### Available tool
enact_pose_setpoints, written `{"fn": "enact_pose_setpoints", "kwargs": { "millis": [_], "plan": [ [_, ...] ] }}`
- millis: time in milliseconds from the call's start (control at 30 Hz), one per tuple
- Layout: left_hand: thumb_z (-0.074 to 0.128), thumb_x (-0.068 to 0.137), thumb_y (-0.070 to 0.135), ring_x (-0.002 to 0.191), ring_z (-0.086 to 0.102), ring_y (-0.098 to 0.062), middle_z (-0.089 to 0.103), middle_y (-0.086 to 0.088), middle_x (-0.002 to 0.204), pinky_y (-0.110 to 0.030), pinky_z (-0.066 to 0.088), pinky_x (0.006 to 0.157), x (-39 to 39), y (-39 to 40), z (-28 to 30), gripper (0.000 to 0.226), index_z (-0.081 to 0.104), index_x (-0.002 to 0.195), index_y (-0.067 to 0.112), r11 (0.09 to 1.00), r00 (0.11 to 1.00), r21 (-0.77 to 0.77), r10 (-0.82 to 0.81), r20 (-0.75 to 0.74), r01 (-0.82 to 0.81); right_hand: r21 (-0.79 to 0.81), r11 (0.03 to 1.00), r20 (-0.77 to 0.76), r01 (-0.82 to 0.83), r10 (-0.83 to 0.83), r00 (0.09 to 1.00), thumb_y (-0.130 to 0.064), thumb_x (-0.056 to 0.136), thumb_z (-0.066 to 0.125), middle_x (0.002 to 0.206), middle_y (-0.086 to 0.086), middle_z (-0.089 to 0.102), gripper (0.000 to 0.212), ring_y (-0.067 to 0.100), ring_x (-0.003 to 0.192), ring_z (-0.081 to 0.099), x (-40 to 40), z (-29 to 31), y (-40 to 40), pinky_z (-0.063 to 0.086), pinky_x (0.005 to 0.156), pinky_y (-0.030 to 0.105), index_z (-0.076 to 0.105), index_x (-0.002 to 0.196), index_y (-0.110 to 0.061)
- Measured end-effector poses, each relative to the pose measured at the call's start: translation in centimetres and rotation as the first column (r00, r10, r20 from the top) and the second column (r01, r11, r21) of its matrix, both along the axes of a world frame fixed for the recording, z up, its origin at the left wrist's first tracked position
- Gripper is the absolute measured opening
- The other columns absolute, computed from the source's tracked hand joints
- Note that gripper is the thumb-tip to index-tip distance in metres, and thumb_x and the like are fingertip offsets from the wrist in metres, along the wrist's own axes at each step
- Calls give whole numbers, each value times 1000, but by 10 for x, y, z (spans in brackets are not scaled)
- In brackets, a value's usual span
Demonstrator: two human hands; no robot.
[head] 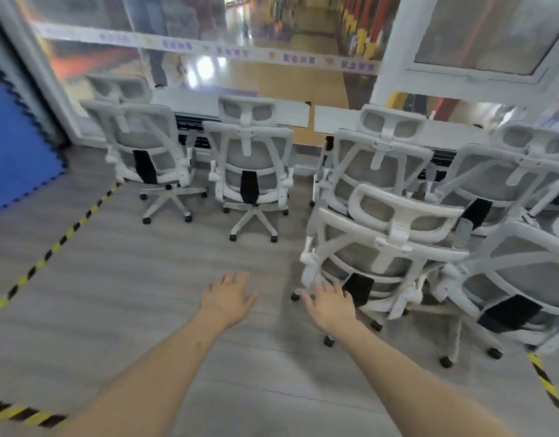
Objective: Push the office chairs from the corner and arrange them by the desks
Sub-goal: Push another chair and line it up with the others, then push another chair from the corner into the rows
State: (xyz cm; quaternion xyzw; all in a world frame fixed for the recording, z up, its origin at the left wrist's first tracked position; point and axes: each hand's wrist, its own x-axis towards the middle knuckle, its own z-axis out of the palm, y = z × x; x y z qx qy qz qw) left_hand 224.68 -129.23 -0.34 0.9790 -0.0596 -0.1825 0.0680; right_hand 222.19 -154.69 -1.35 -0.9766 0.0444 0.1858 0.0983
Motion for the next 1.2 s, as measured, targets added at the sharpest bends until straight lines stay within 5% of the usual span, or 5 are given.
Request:
{"fn": "enact_pose_setpoints", "kwargs": {
  "millis": [167,300,533,733,1200],
  "plan": [
    [33,105,60,152,28,-27,33,-4,164,-49,32,117,-138,204,38,68,26,162,25,967,960,-14,253,118,-253,-17,942,40,-335,336,941,-60,106,29,167,7,28,64,32,157,13,-67,40,228,22,122,51,35,158,-24],
    [29,106,59,154,24,-29,32,-2,165,-51,33,117,-304,384,67,67,22,163,25,875,862,9,475,175,-484,-21,808,73,-588,588,805,-57,106,34,162,9,37,61,32,151,27,-167,64,430,28,119,49,37,157,-25],
    [31,105,61,143,40,-31,45,-6,155,-50,35,114,-613,612,102,60,38,154,26,491,481,7,851,212,-871,-17,419,143,-908,900,412,-55,107,36,161,7,38,60,32,147,35,-374,102,739,35,117,50,35,159,-25],
    [30,106,61,145,39,-30,39,-7,160,-51,33,116,-790,727,110,64,27,161,28,161,154,-29,973,171,-987,2,137,208,-991,969,135,-53,106,38,161,4,39,58,31,143,41,-516,108,925,40,110,46,36,158,-29],
    [27,106,59,146,35,-28,37,-7,160,-52,36,111,-984,1009,91,61,28,159,29,-316,-335,-126,926,176,-940,125,-201,301,-971,941,-156,-51,105,39,161,10,39,59,32,147,36,-709,99,1325,36,116,46,41,156,-21]
  ]
}}
